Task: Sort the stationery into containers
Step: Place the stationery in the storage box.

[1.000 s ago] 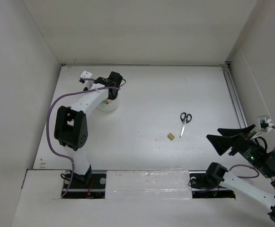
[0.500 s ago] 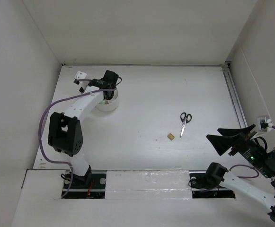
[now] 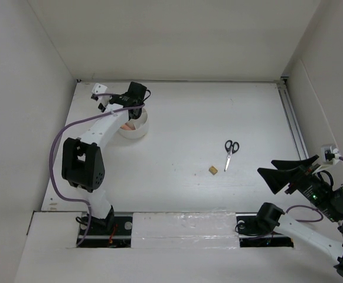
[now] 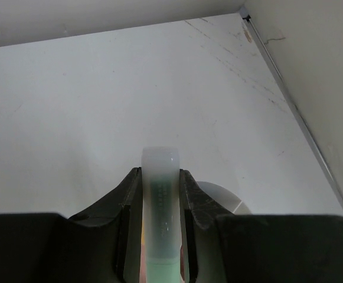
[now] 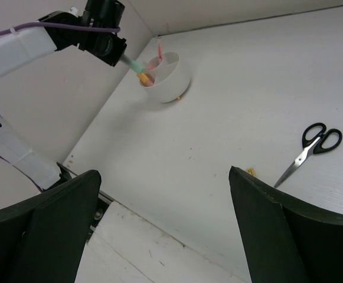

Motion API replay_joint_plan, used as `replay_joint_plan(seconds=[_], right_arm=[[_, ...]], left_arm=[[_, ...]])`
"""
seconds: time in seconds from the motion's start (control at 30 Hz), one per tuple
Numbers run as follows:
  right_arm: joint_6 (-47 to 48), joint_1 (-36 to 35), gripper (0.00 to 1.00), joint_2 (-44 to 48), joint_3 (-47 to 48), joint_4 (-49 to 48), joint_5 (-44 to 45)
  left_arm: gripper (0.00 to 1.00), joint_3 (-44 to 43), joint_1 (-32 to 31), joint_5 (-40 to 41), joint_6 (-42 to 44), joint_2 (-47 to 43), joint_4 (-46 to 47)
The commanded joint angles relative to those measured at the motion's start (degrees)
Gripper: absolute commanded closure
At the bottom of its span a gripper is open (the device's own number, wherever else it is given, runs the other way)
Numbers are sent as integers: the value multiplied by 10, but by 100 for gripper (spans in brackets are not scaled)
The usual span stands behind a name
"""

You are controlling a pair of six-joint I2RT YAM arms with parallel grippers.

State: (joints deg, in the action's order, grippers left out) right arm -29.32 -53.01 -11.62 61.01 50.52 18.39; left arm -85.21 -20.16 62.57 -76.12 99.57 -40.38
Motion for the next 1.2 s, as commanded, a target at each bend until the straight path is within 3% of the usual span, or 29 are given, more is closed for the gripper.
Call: replay_joint_plan(seconds=[0.0,0.57,1.17], right_arm=[[6,-6,5,0,7,-25,-5],[6,-6,5,5,2,-25,-5],[11,-6,5,11,2,-31,-5]], left_arm=[[100,-3,-1,78,-79,-10,-21],[100,-29,-1,95,-176,35,-135],[100,-40,-1,89,-150,35,-102]])
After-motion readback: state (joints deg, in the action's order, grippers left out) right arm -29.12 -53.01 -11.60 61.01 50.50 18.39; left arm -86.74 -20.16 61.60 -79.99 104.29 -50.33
